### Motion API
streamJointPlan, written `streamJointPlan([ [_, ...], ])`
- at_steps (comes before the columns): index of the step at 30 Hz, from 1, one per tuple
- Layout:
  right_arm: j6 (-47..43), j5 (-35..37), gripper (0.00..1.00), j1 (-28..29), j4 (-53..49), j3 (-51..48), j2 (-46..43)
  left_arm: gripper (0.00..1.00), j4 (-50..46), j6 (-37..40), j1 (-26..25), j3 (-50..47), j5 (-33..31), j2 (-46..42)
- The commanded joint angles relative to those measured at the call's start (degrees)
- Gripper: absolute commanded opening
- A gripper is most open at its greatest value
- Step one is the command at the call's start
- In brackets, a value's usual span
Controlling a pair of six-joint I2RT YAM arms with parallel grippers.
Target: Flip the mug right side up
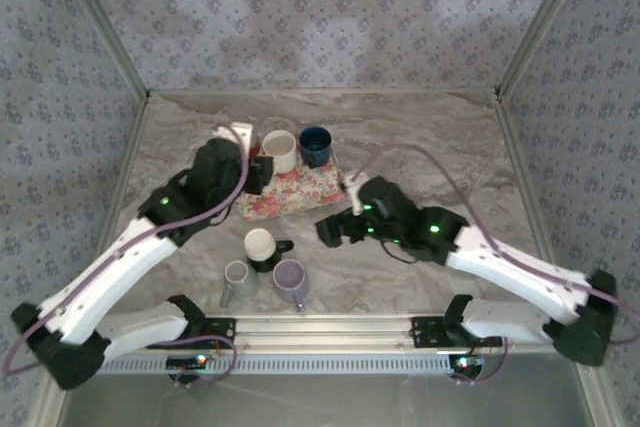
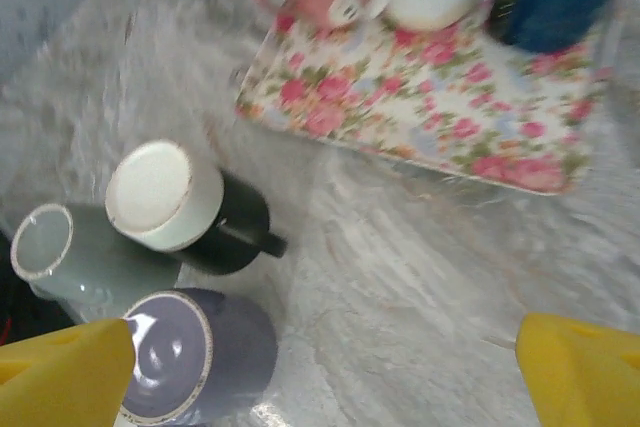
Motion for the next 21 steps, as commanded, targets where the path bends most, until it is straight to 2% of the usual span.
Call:
streamJointPlan([
  [1,-1.43,1.94,1.00,4.35,-10.32,8.72,11.00,0.52,2.70,6.17,1.23,-6.78,-12.83,-5.99],
  [4,-1.27,1.31,1.00,7.33,-11.75,14.97,17.93,0.51,6.18,4.78,1.65,-11.40,-16.82,-10.55],
  [9,2.85,-2.52,1.00,9.29,-16.18,24.10,27.16,0.51,7.56,4.92,1.95,-12.44,-21.55,-14.82],
  [14,8.44,-4.97,1.00,9.70,-26.14,33.71,36.57,0.51,9.20,4.95,1.87,-13.98,-21.88,-17.32],
  [17,12.97,-8.31,1.00,9.80,-26.24,35.89,39.57,0.51,9.20,4.78,1.69,-13.89,-21.40,-17.69],
  [21,12.37,-10.18,1.00,10.25,-33.05,41.05,45.77,0.51,9.48,4.84,1.46,-14.11,-21.18,-18.65],
])
